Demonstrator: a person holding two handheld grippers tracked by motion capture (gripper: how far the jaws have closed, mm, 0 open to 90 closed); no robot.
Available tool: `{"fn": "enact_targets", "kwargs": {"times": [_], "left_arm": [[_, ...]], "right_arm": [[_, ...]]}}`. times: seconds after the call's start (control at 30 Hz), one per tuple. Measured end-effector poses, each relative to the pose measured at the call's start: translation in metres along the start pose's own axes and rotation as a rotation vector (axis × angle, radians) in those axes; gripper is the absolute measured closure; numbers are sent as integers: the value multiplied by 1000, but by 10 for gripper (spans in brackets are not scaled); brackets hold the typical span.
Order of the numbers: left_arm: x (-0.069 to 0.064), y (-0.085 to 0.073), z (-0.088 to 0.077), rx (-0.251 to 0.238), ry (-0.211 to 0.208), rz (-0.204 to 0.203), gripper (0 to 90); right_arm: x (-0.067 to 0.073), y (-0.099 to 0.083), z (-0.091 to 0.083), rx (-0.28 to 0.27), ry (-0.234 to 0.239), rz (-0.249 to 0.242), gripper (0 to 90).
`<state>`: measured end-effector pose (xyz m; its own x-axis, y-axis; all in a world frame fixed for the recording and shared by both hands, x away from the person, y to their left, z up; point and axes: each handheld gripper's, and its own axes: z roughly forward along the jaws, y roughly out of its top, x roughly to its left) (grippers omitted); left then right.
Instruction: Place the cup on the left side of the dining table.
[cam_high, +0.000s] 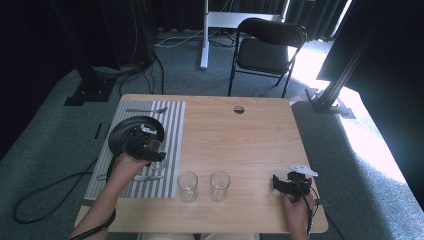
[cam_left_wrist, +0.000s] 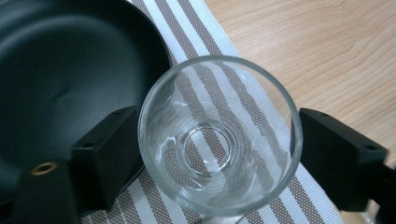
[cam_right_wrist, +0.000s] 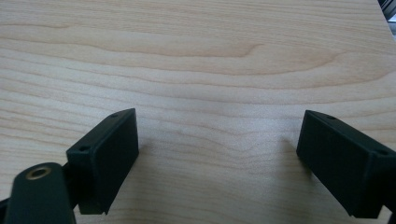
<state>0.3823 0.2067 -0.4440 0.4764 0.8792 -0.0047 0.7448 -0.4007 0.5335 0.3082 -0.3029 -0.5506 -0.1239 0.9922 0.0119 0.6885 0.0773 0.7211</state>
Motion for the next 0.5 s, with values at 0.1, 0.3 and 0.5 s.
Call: {"fn": "enact_targets", "kwargs": {"times": [0.1,0.3,0.5], "left_arm": [[1,-2,0,4,-4,-9,102],[1,-9,5,26,-11,-9,9],[0,-20,5,-21,4,12,9]], "right_arm": [[0,0,0,0,0,0,122],[0,0,0,0,0,0,122],[0,0,0,0,0,0,122]]}}
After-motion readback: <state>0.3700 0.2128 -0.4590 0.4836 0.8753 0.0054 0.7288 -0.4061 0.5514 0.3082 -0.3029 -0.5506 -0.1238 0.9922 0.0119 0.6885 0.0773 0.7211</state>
